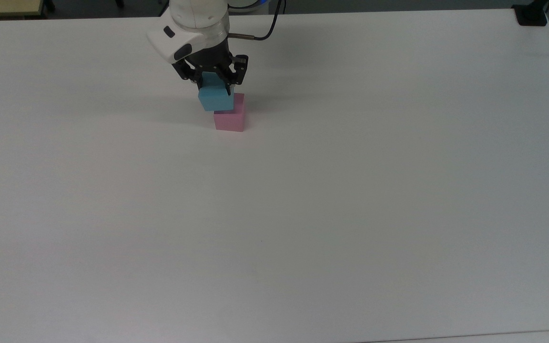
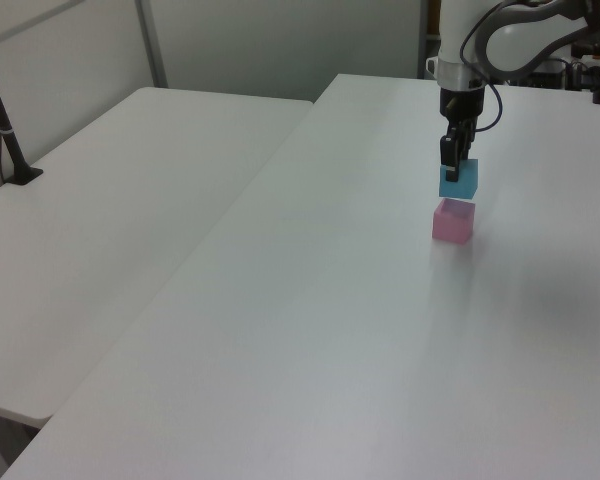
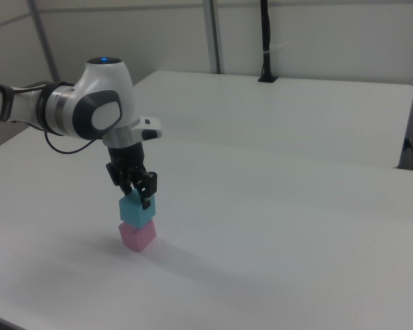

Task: Put blue cube on pink cube
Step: 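Lower the light-blue cube onto the top of the pink cube, then open the gripper to release the light-blue cube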

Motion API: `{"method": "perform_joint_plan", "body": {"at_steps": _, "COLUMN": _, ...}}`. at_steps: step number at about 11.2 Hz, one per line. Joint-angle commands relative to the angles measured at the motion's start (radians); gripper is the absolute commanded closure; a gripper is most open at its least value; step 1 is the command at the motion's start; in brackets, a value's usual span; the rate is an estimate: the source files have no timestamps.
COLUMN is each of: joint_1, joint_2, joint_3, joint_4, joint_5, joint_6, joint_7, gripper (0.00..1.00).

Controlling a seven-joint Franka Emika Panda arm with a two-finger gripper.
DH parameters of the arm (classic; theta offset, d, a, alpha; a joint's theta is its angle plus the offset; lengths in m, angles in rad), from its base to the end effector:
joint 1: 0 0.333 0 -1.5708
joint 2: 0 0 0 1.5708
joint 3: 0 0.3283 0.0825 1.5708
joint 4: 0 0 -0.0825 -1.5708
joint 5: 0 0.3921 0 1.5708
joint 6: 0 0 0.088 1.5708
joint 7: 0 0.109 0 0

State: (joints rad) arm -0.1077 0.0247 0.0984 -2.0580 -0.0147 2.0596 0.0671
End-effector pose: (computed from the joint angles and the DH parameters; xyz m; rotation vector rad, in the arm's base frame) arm 0.5582 -0.0062 0.4281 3.1284 -0.1085 -0.0355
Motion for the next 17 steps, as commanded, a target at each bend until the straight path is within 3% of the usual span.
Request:
{"method": "perform_joint_plan", "body": {"at_steps": 1, "joint_1": 0.037, "joint_2": -0.002, "joint_3": -0.002, "joint_4": -0.030, "joint_5": -0.027, "joint_6": 0.025, "joint_7": 0.036, "gripper": 0.62}}
{"method": "perform_joint_plan", "body": {"at_steps": 7, "joint_1": 0.062, "joint_2": 0.001, "joint_3": -0.002, "joint_4": -0.031, "joint_5": -0.044, "joint_6": 0.025, "joint_7": 0.069, "gripper": 0.61}}
{"method": "perform_joint_plan", "body": {"at_steps": 8, "joint_1": 0.062, "joint_2": 0.003, "joint_3": -0.002, "joint_4": -0.031, "joint_5": -0.045, "joint_6": 0.025, "joint_7": 0.069, "gripper": 0.56}}
{"method": "perform_joint_plan", "body": {"at_steps": 9, "joint_1": 0.062, "joint_2": 0.006, "joint_3": -0.002, "joint_4": -0.030, "joint_5": -0.056, "joint_6": 0.024, "joint_7": 0.069, "gripper": 0.34}}
{"method": "perform_joint_plan", "body": {"at_steps": 10, "joint_1": 0.062, "joint_2": 0.007, "joint_3": -0.002, "joint_4": -0.030, "joint_5": -0.082, "joint_6": 0.024, "joint_7": 0.080, "gripper": 0.06}}
{"method": "perform_joint_plan", "body": {"at_steps": 11, "joint_1": 0.062, "joint_2": 0.007, "joint_3": -0.002, "joint_4": -0.027, "joint_5": -0.124, "joint_6": 0.024, "joint_7": 0.133, "gripper": 0.00}}
{"method": "perform_joint_plan", "body": {"at_steps": 17, "joint_1": 0.053, "joint_2": -0.012, "joint_3": -0.002, "joint_4": 0.010, "joint_5": -0.137, "joint_6": -0.050, "joint_7": 0.178, "gripper": 0.00}}
